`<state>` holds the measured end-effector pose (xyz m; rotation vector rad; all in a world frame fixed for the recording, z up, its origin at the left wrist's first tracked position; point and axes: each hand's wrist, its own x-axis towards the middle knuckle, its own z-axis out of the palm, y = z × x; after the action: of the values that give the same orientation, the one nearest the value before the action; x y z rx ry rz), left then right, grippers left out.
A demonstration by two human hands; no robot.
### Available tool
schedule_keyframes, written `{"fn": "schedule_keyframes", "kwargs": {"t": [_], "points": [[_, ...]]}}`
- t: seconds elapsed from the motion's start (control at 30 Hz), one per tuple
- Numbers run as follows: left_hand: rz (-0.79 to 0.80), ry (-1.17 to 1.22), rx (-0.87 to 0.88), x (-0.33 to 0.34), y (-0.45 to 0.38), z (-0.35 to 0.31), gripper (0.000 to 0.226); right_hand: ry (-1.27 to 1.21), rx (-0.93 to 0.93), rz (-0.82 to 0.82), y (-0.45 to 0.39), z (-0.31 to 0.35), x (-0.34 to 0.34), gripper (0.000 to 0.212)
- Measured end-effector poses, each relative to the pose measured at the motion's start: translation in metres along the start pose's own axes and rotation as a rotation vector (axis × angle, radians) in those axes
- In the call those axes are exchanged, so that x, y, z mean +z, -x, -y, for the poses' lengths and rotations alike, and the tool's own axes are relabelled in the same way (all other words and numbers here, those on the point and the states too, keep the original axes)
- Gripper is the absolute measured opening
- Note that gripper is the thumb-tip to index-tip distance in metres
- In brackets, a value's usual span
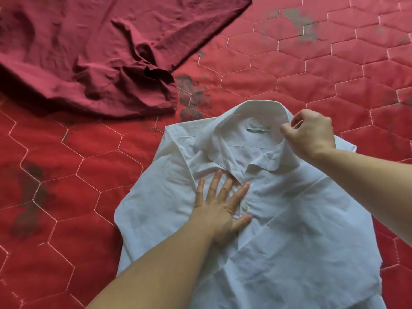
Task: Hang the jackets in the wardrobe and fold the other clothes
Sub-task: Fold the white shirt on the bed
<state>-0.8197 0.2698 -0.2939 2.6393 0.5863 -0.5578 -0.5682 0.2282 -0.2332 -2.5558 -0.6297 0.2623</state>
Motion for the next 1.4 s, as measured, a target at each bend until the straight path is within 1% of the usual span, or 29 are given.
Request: {"fn": "schedule_keyframes", "kwargs": {"t": [0.1,0.23,0.27,0.3,0.37,0.4,0.43,0.47,0.5,0.53,0.57,0.6,0.67,0.7,0.8,0.83,0.9,0.97,1.0,1.03,1.1,1.13,1.17,1.2,1.27,1.3,1.33,1.37,1.4], "points": [[0.000,0.024,-0.015,0.001,-0.003,0.000,0.074,-0.133,-0.056,-0.027,0.027,-0.005,-0.010,0.016],[0.070,0.196,-0.052,-0.023,-0.004,-0.002,0.080,-0.186,-0.154,-0.025,0.088,-0.022,-0.029,0.017],[0.066,0.321,-0.086,-0.033,-0.002,-0.005,0.079,-0.188,-0.159,-0.021,0.105,-0.027,-0.033,0.017],[0.009,0.521,-0.145,-0.043,0.004,-0.010,0.077,-0.187,-0.155,-0.013,0.122,-0.033,-0.037,0.016],[-0.244,0.971,-0.331,-0.057,0.020,-0.022,0.070,-0.177,-0.144,0.003,0.156,-0.043,-0.039,0.015],[-0.364,1.137,-0.445,-0.062,0.029,-0.026,0.067,-0.168,-0.145,0.015,0.172,-0.048,-0.039,0.012],[-0.416,1.298,-0.540,-0.066,0.037,-0.027,0.066,-0.155,-0.144,0.029,0.187,-0.054,-0.037,0.008],[-0.382,1.487,-0.606,-0.070,0.042,-0.027,0.066,-0.146,-0.135,0.038,0.199,-0.059,-0.035,0.008],[-0.302,1.673,-0.649,-0.073,0.046,-0.026,0.065,-0.141,-0.109,0.048,0.210,-0.065,-0.033,0.015],[-0.219,1.775,-0.684,-0.076,0.050,-0.025,0.060,-0.148,-0.073,0.058,0.220,-0.070,-0.031,0.020],[-0.167,1.795,-0.700,-0.076,0.051,-0.024,0.050,-0.172,-0.024,0.067,0.227,-0.073,-0.028,0.022],[-0.159,1.773,-0.727,-0.074,0.053,-0.024,0.036,-0.217,0.031,0.072,0.234,-0.076,-0.026,0.021],[-0.188,1.743,-0.798,-0.069,0.060,-0.027,0.010,-0.275,0.134,0.071,0.244,-0.079,-0.022,0.018],[-0.196,1.764,-0.817,-0.067,0.064,-0.028,0.004,-0.277,0.158,0.073,0.248,-0.080,-0.020,0.017],[-0.166,1.823,-0.861,-0.050,0.078,-0.026,0.010,-0.296,0.263,0.032,0.247,-0.078,-0.021,0.016],[-0.139,1.784,-0.875,-0.042,0.084,-0.025,0.009,-0.301,0.292,-0.003,0.242,-0.076,-0.023,0.015],[-0.090,1.572,-0.884,-0.026,0.096,-0.021,0.010,-0.284,0.288,-0.064,0.228,-0.072,-0.031,0.016],[-0.021,1.338,-0.852,-0.013,0.104,-0.015,0.014,-0.262,0.260,-0.066,0.211,-0.064,-0.036,0.020],[0.003,1.244,-0.832,-0.009,0.106,-0.010,0.015,-0.227,0.256,-0.026,0.202,-0.060,-0.038,0.028],[0.005,1.155,-0.813,-0.006,0.106,-0.005,0.015,-0.156,0.265,0.055,0.193,-0.056,-0.038,0.041],[-0.065,0.996,-0.773,-0.005,0.106,0.002,0.016,0.038,0.323,0.276,0.177,-0.050,-0.037,0.060],[-0.133,0.955,-0.742,-0.006,0.105,0.004,0.021,0.123,0.352,0.349,0.172,-0.050,-0.035,0.060],[-0.198,0.953,-0.716,-0.009,0.104,0.004,0.037,0.172,0.365,0.373,0.168,-0.051,-0.033,0.052],[-0.237,0.994,-0.693,-0.013,0.102,0.002,0.060,0.181,0.363,0.360,0.165,-0.052,-0.032,0.039],[-0.236,1.114,-0.711,-0.027,0.093,-0.002,0.105,0.077,0.341,0.268,0.168,-0.057,-0.030,0.018],[-0.229,1.151,-0.746,-0.035,0.086,-0.003,0.120,-0.034,0.329,0.213,0.172,-0.060,-0.029,0.015],[-0.246,1.187,-0.783,-0.043,0.079,-0.004,0.125,-0.171,0.326,0.166,0.178,-0.062,-0.028,0.015],[-0.275,1.235,-0.827,-0.050,0.073,-0.004,0.120,-0.319,0.342,0.137,0.185,-0.064,-0.028,0.014],[-0.321,1.277,-0.860,-0.055,0.067,-0.004,0.104,-0.479,0.387,0.132,0.192,-0.065,-0.029,0.013]]}}
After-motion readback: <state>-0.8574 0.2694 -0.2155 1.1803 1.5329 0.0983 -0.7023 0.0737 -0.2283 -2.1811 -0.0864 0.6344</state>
